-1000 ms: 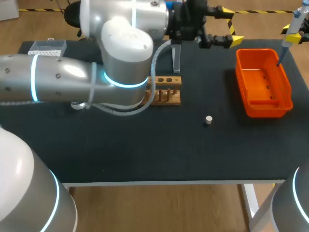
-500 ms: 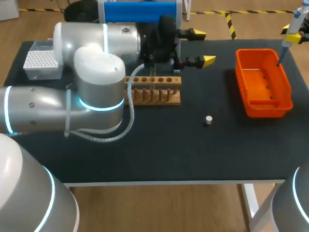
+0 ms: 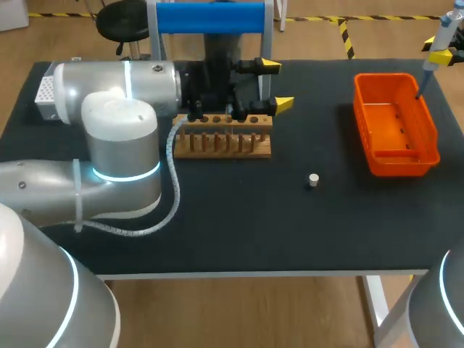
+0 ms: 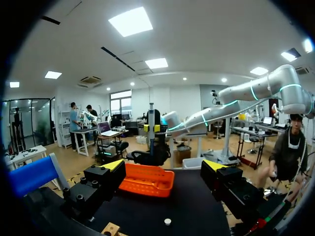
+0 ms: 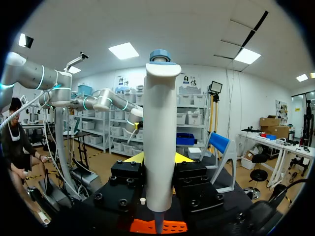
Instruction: Invert the test tube, pick up the pipette, mount the tip to pipette, aspirate from beaker and dispense into the tube, eject the tip, return the pipette, and cap with the stopper.
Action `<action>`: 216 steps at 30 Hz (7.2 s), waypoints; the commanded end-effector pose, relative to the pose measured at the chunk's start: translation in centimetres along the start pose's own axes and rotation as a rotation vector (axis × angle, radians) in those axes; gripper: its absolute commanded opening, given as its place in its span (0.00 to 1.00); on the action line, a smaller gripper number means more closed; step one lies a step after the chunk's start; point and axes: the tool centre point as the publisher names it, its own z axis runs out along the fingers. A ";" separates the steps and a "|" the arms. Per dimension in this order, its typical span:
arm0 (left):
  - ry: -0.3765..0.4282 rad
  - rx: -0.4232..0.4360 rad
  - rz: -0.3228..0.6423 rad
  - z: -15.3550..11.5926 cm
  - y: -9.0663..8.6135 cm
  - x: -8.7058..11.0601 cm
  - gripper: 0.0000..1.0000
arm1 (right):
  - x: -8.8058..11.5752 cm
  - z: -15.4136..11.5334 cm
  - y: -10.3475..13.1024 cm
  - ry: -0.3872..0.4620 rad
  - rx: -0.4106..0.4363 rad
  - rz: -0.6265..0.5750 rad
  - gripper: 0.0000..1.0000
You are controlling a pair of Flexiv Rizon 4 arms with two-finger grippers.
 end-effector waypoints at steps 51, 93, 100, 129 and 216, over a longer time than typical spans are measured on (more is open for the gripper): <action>-0.032 0.010 -0.037 -2.7 0.7 0.3 1.00 | 3.2 2.9 -0.3 -0.038 0.029 -0.006 0.00; -0.032 0.010 -0.037 -2.7 0.7 0.3 1.00 | 7.9 27.1 -3.8 -0.080 0.047 -0.019 0.00; -0.032 0.010 -0.037 -2.7 0.7 0.3 1.00 | 7.1 29.5 -4.3 -0.066 0.043 -0.011 0.00; -0.032 0.010 -0.037 -2.7 0.7 0.3 1.00 | 5.0 34.9 -4.7 -0.055 0.059 0.024 0.00; -0.032 0.010 -0.037 -2.7 0.7 0.3 0.00 | -6.6 24.7 -3.6 -0.314 0.193 0.004 1.00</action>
